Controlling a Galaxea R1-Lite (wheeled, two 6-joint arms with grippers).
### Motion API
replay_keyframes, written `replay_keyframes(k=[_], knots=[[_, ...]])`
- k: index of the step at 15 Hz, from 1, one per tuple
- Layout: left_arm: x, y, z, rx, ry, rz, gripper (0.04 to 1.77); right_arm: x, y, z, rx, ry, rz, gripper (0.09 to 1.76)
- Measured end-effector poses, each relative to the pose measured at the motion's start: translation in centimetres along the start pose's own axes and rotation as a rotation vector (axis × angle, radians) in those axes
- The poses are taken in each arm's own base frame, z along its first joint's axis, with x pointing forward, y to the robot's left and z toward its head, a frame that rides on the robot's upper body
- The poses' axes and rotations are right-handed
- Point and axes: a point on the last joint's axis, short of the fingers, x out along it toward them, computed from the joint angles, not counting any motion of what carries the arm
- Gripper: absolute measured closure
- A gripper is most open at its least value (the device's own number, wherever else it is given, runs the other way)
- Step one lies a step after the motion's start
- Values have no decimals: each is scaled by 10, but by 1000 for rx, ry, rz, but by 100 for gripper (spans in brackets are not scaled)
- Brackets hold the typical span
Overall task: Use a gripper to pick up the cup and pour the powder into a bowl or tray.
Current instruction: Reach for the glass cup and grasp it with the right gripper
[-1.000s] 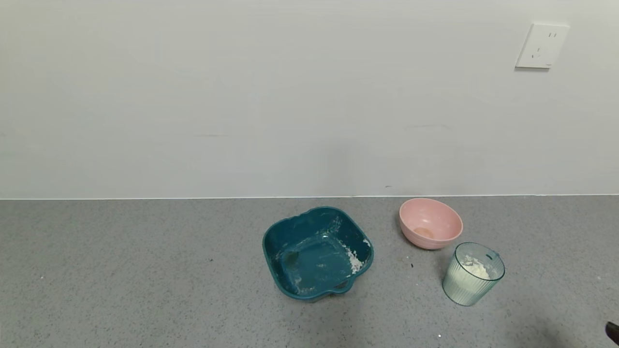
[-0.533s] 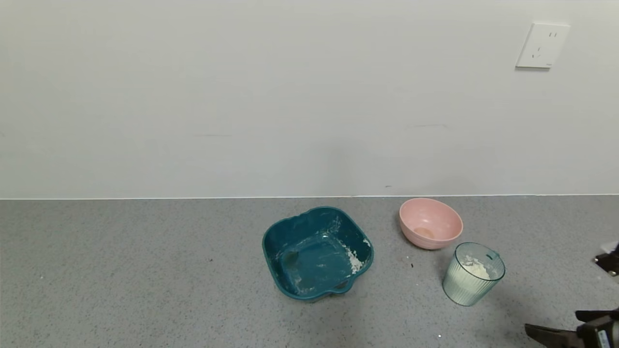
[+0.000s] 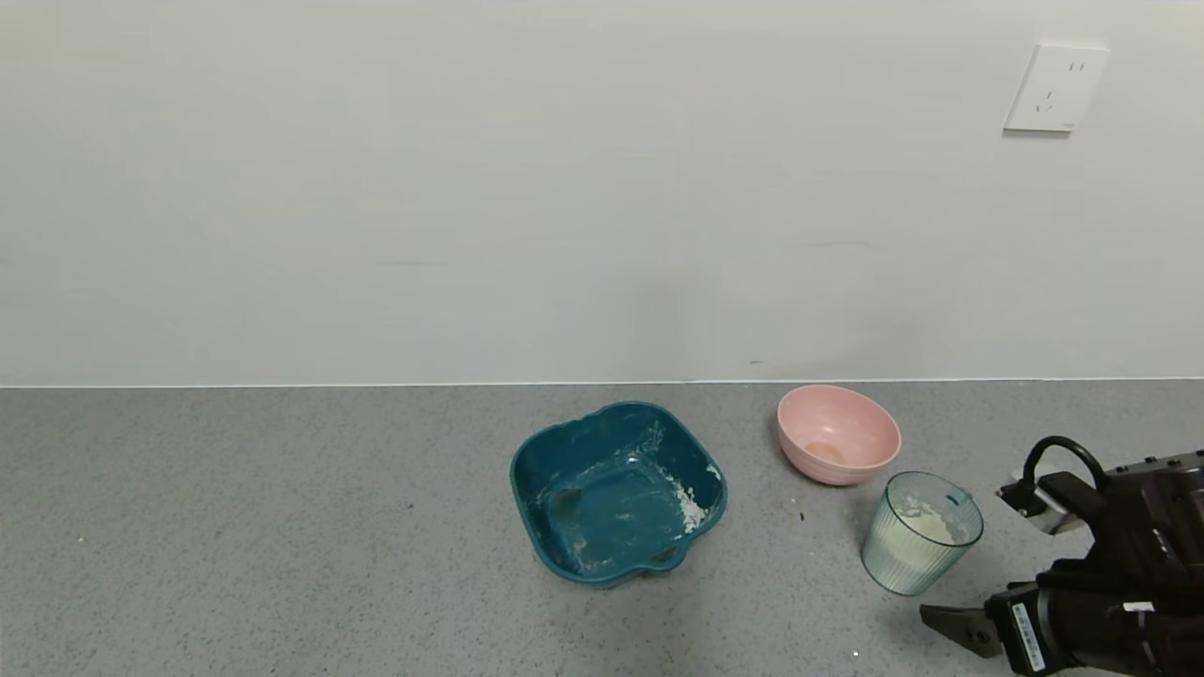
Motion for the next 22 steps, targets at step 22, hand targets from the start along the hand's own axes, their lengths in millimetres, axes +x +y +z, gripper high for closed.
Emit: replay_keyframes(k=[22], knots=[[0, 0, 0, 0, -1, 0, 9, 83, -4, -18, 10, -436, -81, 14]])
